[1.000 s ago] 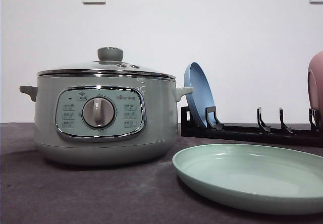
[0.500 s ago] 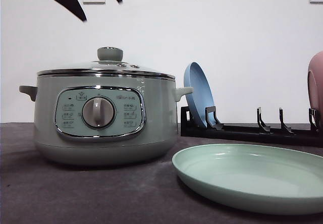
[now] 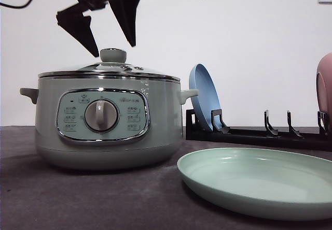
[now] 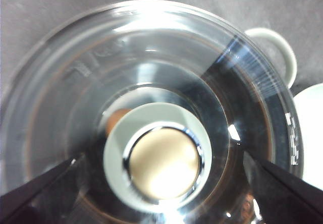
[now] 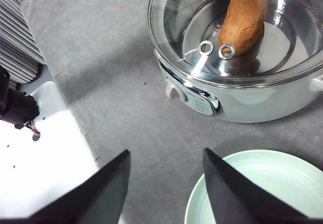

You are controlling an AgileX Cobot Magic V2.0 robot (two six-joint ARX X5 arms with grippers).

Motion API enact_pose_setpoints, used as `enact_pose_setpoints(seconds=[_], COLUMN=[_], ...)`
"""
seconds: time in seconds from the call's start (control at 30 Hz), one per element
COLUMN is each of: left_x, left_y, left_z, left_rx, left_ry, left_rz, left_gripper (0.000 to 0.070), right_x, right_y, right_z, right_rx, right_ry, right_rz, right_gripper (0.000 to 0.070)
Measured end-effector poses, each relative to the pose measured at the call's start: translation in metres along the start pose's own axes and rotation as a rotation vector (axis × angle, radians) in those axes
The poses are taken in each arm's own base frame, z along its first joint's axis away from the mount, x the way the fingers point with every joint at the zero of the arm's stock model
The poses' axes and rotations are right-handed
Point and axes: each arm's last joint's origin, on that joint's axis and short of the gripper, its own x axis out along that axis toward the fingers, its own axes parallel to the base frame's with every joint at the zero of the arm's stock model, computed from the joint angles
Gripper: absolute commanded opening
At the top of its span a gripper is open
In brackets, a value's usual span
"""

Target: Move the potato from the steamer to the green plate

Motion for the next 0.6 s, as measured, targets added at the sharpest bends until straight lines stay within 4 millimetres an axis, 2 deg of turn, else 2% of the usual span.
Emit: enact_pose_setpoints(seconds=[0.1,0.3,0.47,0.6], left_x=[0.0072,0.0081,0.0082,0.0083], left_y=[-0.0015,-0.0040,-0.0045,-0.0058], left_z=[0.0011,0.0014,0.0014,0.0007], left_rx=[0.006,0.013,0.015,0.017], left_ry=[0.016,0.017,0.017,0.025], left_rz=[0.023,0.033,0.036,0.034], left_gripper=[0.0637,0.0621,0.0488,0.0423], right_x=[0.0000,0.0000,0.0000,0.0000], right_y=[0.0000,0.0000,0.0000,0.0000], right_z=[0.0000,0.0000,0.0000,0.0000], right_rx=[0.000,-0.001,-0.008,-0.011], right_ry=[0.000,0.000,0.000,0.000], right_rz=[0.000,0.000,0.000,0.000], right_gripper=[0.0284,0.0284,0.0284,0.0284])
